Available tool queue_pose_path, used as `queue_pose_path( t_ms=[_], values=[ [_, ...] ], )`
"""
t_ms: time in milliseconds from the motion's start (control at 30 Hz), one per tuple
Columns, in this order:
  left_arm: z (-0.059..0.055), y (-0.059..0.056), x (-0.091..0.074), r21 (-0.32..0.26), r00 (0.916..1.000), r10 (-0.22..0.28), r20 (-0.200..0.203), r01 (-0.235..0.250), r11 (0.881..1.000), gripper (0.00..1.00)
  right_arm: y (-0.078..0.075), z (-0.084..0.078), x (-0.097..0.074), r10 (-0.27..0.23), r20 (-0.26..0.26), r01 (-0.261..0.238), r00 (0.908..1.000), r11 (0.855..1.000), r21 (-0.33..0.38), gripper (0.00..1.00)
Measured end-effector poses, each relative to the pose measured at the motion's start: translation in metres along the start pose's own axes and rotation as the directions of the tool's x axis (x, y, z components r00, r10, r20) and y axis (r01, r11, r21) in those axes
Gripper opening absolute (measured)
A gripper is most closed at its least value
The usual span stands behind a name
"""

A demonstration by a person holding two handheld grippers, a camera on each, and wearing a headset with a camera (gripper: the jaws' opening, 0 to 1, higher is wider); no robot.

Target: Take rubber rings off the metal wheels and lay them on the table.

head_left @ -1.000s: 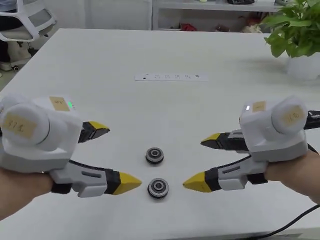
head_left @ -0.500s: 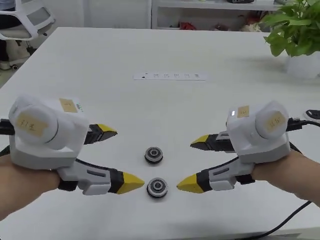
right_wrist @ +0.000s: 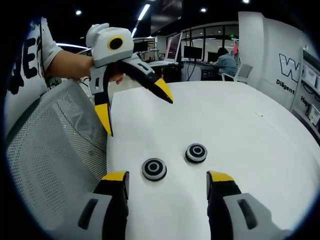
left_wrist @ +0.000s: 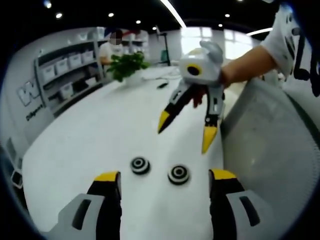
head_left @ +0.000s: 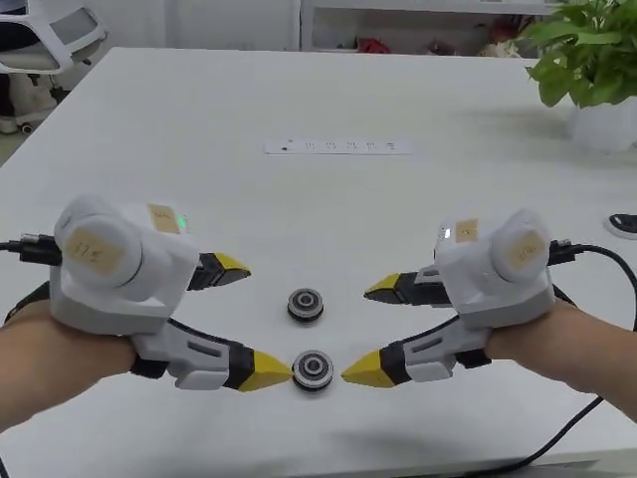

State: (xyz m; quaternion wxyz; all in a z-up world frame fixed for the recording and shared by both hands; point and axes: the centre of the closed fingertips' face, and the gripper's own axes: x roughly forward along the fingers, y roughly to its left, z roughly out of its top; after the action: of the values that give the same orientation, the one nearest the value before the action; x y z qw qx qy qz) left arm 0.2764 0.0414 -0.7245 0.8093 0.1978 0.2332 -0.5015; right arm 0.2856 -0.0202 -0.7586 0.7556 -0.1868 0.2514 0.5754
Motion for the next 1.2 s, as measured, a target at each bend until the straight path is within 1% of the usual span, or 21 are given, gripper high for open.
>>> queue_pose_path(
  t_ms=[200, 400, 567, 767, 900, 1033, 1200],
  values=[
    [-0.002, -0.002, 0.006, -0.008, 0.9997, -0.023, -0.001, 0.023, 1.0, 0.71, 0.001, -0.004, 0.006, 0.017, -0.005, -0.017, 0.9998, 1.0, -0.005, 0.58],
    [-0.008, -0.004, 0.013, -0.008, 0.9986, -0.048, -0.022, 0.047, 0.999, 0.67, 0.001, -0.006, 0.011, 0.036, -0.005, -0.036, 0.9993, 0.999, 0.004, 0.57],
    [-0.012, -0.004, 0.018, -0.003, 0.9972, -0.067, -0.033, 0.066, 0.998, 0.65, 0.002, -0.01, 0.016, 0.052, -0.014, -0.052, 0.9986, 0.999, -0.003, 0.56],
    [-0.016, -0.007, 0.025, -0.004, 0.9946, -0.093, -0.045, 0.093, 0.996, 0.62, 0.005, -0.012, 0.023, 0.076, -0.018, -0.076, 0.9969, 0.997, 0.001, 0.53],
    [-0.018, -0.008, 0.03, -0.004, 0.9924, -0.11, -0.055, 0.11, 0.994, 0.59, 0.006, -0.015, 0.026, 0.087, -0.029, -0.087, 0.9958, 0.996, -0.002, 0.52],
    [-0.018, -0.01, 0.034, 0.005, 0.9907, -0.124, -0.058, 0.124, 0.992, 0.56, 0.008, -0.016, 0.028, 0.095, -0.033, -0.095, 0.9949, 0.995, -0.005, 0.5],
    [-0.021, -0.011, 0.04, 0.009, 0.988, -0.139, -0.067, 0.14, 0.99, 0.53, 0.01, -0.018, 0.031, 0.106, -0.033, -0.106, 0.9938, 0.994, -0.001, 0.47]
  ],
)
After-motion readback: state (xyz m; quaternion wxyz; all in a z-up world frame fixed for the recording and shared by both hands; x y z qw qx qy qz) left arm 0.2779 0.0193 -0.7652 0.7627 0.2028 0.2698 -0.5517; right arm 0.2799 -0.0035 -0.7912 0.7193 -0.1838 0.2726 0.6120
